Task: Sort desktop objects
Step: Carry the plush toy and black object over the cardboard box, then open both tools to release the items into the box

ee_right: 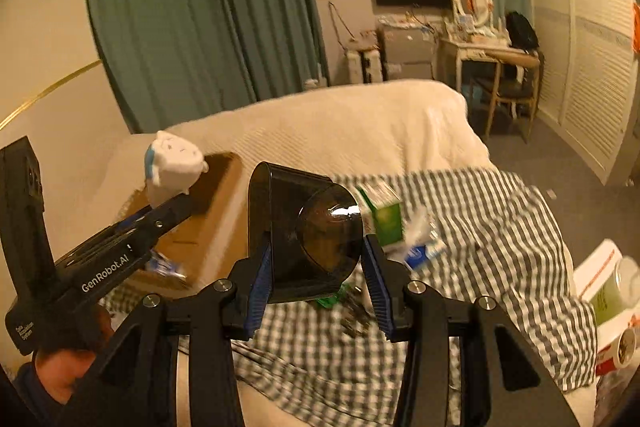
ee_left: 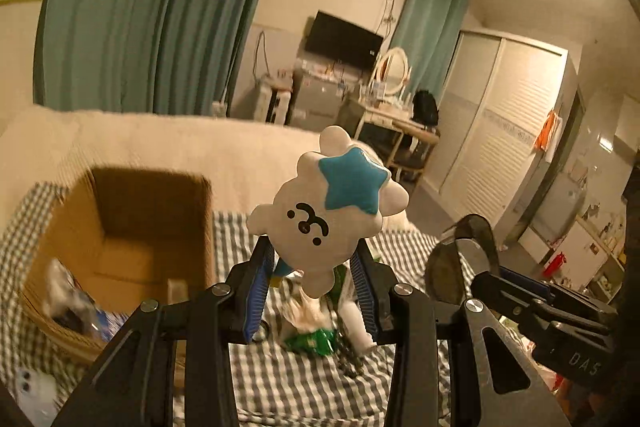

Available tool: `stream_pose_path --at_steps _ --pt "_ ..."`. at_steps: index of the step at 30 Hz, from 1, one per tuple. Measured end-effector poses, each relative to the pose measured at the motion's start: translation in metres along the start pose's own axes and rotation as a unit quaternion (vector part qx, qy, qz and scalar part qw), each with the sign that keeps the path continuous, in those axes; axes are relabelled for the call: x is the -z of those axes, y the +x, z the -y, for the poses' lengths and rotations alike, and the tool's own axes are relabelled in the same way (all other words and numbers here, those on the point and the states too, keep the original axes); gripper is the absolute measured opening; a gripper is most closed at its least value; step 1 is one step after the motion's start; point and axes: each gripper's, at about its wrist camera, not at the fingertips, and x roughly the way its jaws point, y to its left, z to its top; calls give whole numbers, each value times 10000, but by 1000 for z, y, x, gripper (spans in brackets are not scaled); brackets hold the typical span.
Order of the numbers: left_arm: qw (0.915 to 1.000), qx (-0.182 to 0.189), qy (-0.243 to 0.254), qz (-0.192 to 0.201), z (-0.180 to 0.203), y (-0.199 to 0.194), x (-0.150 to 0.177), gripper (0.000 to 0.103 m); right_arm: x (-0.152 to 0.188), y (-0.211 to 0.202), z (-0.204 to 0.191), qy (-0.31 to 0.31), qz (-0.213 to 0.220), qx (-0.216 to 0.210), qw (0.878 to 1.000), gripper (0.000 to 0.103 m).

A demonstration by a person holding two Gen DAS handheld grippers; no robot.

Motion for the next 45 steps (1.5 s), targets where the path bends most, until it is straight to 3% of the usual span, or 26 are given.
stream_pose_path --at_steps 6,11,21,32,35,38,40,45 --pt "9993 -272 -3 255 -36 -21 -29 40 -24 -4 -55 -479 217 -77 9986 42" --pt "9979 -617 -40 192 -75 -20 -35 40 -29 12 -97 -694 154 -226 9972 42" --pt "9922 -1150 -390 -296 -154 20 -3 40 -15 78 -151 -1113 -246 -367 9928 42" --pt "9863 -1430 -493 -653 -193 54 22 41 1 153 -166 -1156 -745 -512 9892 42" --pt "9848 -1501 -511 -707 -196 56 22 46 5 165 -168 -1100 -836 -549 9889 43" --pt "9849 -1499 -567 -659 -196 51 21 71 5 169 -164 -959 -791 -628 9903 48" --pt "9850 -1529 -560 -572 -195 46 19 72 4 166 -159 -840 -685 -597 9923 69" --pt "9863 -1528 -449 -438 -176 29 5 72 -6 143 -151 -756 -448 -494 9949 69"
